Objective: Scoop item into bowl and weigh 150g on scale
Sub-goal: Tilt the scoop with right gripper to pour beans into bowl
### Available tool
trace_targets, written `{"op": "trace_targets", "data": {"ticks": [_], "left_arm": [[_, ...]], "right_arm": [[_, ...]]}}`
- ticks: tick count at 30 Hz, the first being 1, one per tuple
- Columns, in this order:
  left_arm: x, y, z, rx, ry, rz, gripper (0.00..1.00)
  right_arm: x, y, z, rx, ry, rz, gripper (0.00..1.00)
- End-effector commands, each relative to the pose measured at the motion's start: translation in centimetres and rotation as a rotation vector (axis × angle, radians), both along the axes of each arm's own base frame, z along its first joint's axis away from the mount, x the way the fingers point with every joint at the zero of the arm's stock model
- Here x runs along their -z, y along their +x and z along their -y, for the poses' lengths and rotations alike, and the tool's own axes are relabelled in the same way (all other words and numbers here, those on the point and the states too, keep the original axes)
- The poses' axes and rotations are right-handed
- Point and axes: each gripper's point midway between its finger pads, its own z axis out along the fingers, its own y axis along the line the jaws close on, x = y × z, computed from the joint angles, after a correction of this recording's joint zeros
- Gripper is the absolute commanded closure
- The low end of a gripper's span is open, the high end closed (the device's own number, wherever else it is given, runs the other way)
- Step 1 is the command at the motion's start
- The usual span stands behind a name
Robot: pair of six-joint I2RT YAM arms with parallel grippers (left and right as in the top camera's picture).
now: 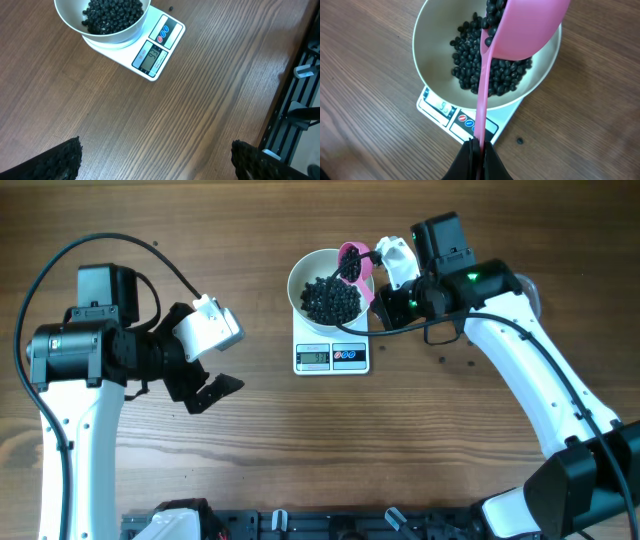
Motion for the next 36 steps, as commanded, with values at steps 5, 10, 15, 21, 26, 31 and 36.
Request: {"op": "trace_targets", "data": {"ticks": [5,10,15,21,26,31,36], "left_arm": [[-0.99,0.09,0.21,0.018,-0.013,0.041,0.00],[-0.99,0.09,0.21,0.018,-0.013,0.041,0.00],[-0.99,0.09,0.21,0.018,-0.013,0.041,0.00],[-0.99,0.09,0.21,0.018,-0.013,0.041,0.00],[-0.99,0.09,0.21,0.018,-0.013,0.041,0.00],[-0.99,0.09,0.21,0.018,-0.013,0.041,0.00],[-0.99,0.09,0.21,0.018,-0.013,0.041,0.00]], "right_arm": [[-0.78,0.52,0.57,0.002,-0.037,0.064,0.95],[-0.61,0.76,0.91,0.016,-0.078,0.080,0.95],[-0.35,0.35,0.02,-0.006,-0.133,0.102,0.95],[0.04,0.17,0.48,0.000,-0.221,0.122,0.95],[-0.31,0.53,0.71,0.000,-0.264,0.155,0.95],[-0.38,0.48,-0.01,-0.030,-0.267,0.169,0.96],[-0.92,0.64,0.28,-0.023,-0.286,0.179,0.96]]}}
